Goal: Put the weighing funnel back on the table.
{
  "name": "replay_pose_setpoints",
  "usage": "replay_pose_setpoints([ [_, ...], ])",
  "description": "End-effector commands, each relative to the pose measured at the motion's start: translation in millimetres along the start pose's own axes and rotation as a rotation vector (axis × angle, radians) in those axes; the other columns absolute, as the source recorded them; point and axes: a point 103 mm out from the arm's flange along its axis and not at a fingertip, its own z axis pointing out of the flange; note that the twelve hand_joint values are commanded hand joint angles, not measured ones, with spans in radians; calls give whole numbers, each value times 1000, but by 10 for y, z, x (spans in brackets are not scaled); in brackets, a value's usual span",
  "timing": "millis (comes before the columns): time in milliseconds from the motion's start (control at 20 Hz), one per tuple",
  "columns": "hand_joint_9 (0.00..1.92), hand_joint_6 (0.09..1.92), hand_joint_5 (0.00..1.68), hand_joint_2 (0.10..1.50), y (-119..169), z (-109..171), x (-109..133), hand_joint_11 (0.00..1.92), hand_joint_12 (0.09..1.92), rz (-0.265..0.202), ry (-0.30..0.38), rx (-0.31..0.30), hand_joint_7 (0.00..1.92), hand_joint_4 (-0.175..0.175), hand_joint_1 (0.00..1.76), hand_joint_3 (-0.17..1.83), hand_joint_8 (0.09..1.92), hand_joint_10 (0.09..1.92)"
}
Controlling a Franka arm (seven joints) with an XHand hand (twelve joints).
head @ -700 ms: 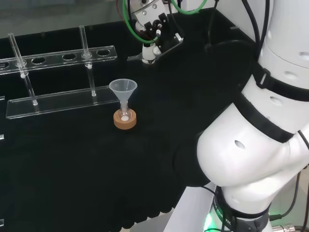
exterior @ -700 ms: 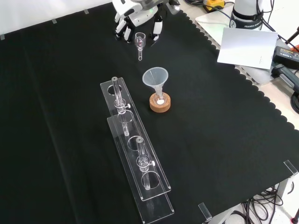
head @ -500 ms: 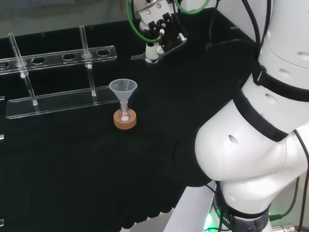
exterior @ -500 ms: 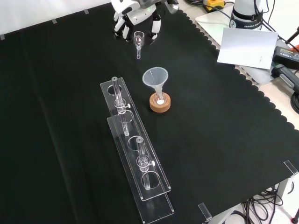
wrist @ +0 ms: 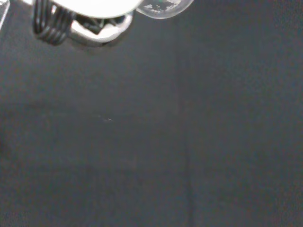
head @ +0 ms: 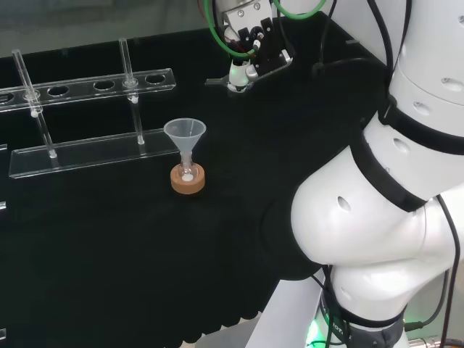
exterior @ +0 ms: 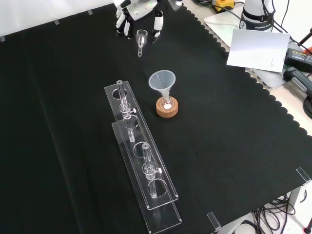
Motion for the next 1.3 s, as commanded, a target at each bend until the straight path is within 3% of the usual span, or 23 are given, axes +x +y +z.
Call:
replay_pose_setpoints([
  [50, 934, 870, 1172, 676, 125, 11, -26, 744, 1063, -50, 140, -25, 529, 175, 1100, 698, 660, 328],
  [700, 934, 871, 1171, 677, 561, 273, -234, 743, 1064, -51, 151, 16, 529, 175, 1100, 698, 661, 328],
  [1300, 934, 872, 1170, 678, 928, 542, -172, 743, 1065, -80, 141, 46, 528, 175, 1100, 697, 662, 328],
])
